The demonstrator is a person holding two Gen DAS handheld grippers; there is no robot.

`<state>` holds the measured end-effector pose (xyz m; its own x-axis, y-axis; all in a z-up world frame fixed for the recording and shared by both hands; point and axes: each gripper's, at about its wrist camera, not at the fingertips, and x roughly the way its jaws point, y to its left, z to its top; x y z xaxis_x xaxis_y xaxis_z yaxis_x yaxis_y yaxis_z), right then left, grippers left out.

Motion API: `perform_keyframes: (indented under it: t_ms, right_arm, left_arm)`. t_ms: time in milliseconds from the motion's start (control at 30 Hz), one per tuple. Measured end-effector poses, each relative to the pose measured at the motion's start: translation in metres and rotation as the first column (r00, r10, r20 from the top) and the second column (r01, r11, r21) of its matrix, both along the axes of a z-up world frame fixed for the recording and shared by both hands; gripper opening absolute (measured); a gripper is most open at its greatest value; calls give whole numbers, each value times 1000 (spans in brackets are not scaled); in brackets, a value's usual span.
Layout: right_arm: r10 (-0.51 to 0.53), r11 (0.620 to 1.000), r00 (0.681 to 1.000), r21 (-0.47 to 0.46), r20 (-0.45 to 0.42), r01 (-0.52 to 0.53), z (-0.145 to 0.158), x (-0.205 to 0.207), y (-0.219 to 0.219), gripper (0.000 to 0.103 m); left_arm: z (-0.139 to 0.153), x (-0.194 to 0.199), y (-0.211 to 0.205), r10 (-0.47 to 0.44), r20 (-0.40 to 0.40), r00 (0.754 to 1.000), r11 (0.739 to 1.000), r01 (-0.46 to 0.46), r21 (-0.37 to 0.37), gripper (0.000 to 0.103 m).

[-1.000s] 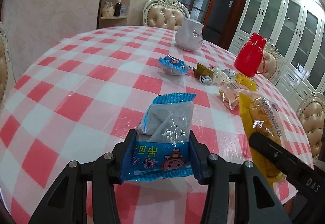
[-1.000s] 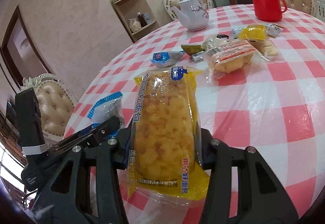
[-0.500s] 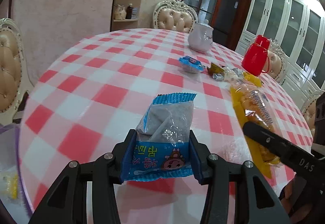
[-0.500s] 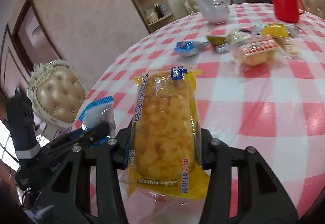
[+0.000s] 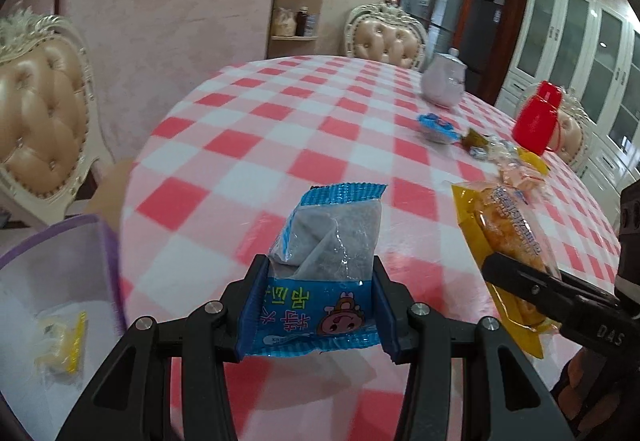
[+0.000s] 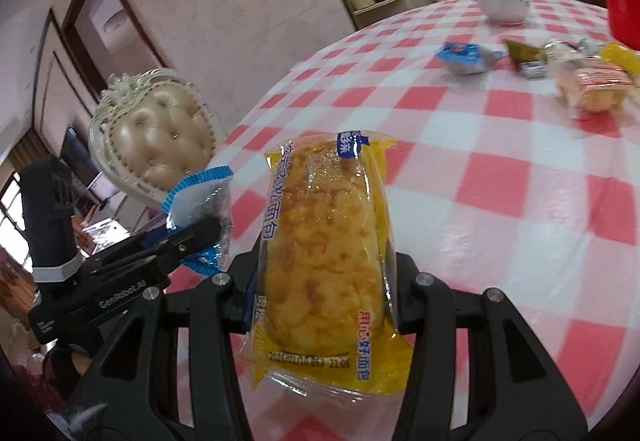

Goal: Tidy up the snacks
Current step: 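Carry both packets to the clear bin and open both grippers over it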

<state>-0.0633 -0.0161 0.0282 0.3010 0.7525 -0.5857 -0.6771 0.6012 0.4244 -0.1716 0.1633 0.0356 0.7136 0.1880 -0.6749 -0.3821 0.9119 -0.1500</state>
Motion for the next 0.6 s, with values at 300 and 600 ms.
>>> perform_keyframes:
  t_ms: [300,600]
  right_arm:
    - [137,991,991,-7,0,-137,-3,-36,53,52]
    - [273,962,962,-20,3,-273,-6,-72,102,52]
  left_arm:
    - [2,-42,56,138,8,990,990,-137,-24,49]
    - [-4,-98,119,325,-16,946,946,-325,-16,49]
